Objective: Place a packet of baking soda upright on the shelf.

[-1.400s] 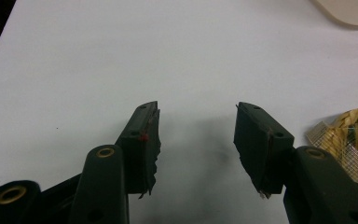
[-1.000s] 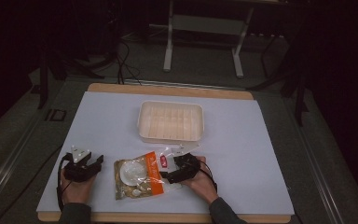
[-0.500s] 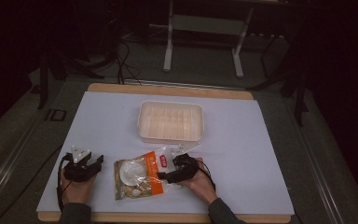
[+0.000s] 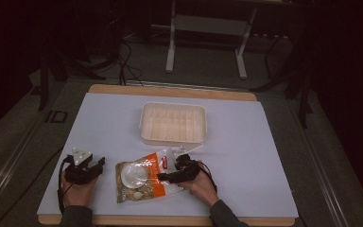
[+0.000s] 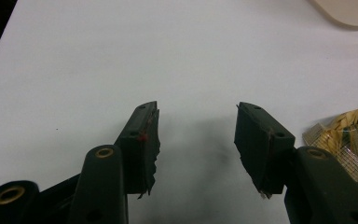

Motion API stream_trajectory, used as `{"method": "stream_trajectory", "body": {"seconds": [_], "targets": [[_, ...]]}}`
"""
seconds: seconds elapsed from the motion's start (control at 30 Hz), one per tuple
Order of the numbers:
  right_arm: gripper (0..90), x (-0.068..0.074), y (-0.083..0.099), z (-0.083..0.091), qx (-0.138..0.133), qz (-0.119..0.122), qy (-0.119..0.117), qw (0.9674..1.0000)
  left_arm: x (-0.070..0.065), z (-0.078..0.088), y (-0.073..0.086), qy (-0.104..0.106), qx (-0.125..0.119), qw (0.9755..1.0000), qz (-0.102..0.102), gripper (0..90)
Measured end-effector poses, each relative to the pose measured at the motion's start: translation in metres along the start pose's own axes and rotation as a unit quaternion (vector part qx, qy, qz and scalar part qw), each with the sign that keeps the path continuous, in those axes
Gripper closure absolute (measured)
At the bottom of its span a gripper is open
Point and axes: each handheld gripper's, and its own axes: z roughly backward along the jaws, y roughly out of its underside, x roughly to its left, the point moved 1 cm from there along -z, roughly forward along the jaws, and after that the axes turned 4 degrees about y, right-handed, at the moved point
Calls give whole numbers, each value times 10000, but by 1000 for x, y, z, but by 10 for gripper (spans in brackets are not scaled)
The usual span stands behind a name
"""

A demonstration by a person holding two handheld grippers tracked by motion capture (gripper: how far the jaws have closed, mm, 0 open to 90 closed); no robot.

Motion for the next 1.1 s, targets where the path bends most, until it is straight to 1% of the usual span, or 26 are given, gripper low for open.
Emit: {"method": "stream_trajectory", "body": {"seconds": [0.07,0.17,0.23,0.27,0.37,0.5,0.63,0.83,0.93,1.0,1.1], "targets": [[598,0,-2,-1,1,-67,-5,10000,0,0,0,6,6,10000,-1,493],[695,1,-5,0,-10,-75,57,10000,0,0,0,8,10,10000,-4,493],[787,2,-7,0,42,-31,166,9998,0,0,0,5,8,10000,-6,493],[822,2,-8,0,51,-25,181,9998,0,0,0,7,9,10000,-5,493],[883,5,-10,-1,82,31,226,9997,0,0,0,7,10,10000,-8,493],[897,7,-13,-1,123,14,268,9996,0,0,0,8,17,10000,-7,493],[899,7,-16,2,90,-36,188,9998,0,0,0,8,16,10000,-8,493],[900,12,-24,6,84,35,190,9998,0,0,0,8,16,10000,-4,493],[900,14,-28,7,130,77,176,9997,0,0,0,6,11,10000,-4,493],[900,15,-32,8,129,73,134,9998,0,0,0,8,15,10000,-5,494],[900,16,-37,11,54,58,13,10000,0,0,0,6,15,10000,-6,494]]}}
